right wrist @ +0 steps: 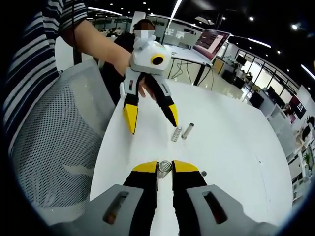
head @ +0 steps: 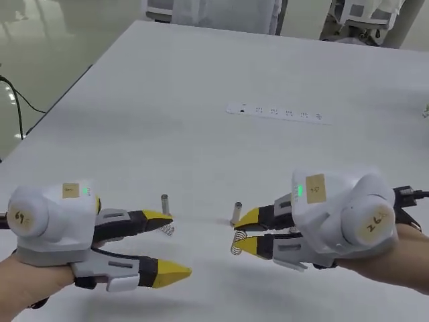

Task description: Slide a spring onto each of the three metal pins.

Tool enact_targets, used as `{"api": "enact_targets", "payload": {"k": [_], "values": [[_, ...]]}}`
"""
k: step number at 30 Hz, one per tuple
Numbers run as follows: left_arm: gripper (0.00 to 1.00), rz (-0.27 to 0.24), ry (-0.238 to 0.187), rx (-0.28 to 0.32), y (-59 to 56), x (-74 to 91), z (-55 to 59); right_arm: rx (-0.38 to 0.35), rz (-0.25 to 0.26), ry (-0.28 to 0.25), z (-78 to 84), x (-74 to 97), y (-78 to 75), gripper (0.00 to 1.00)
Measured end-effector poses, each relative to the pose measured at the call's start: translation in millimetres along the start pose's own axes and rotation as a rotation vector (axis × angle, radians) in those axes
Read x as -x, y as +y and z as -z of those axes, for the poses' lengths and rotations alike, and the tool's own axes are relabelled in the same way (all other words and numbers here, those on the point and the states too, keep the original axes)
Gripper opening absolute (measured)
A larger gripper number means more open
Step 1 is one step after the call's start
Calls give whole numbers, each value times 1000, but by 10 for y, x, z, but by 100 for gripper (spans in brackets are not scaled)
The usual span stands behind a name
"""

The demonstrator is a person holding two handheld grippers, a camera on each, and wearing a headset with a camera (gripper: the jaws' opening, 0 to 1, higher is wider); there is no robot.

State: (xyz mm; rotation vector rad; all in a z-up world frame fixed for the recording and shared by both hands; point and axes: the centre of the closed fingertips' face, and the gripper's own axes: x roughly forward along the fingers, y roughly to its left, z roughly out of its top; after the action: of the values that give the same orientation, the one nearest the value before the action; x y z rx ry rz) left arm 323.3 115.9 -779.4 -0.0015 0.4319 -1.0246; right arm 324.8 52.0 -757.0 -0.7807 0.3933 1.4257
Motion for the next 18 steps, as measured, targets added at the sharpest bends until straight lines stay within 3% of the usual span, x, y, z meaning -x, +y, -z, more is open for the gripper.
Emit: {"api": "enact_targets", "payload": {"k": [11,18], "values": [[80,-72,-26,37,121,105,10,6,9,14,48,0,-62,7],[98,-107,-39,32,162,165,46,2,22,20,78,12,-141,7]]}}
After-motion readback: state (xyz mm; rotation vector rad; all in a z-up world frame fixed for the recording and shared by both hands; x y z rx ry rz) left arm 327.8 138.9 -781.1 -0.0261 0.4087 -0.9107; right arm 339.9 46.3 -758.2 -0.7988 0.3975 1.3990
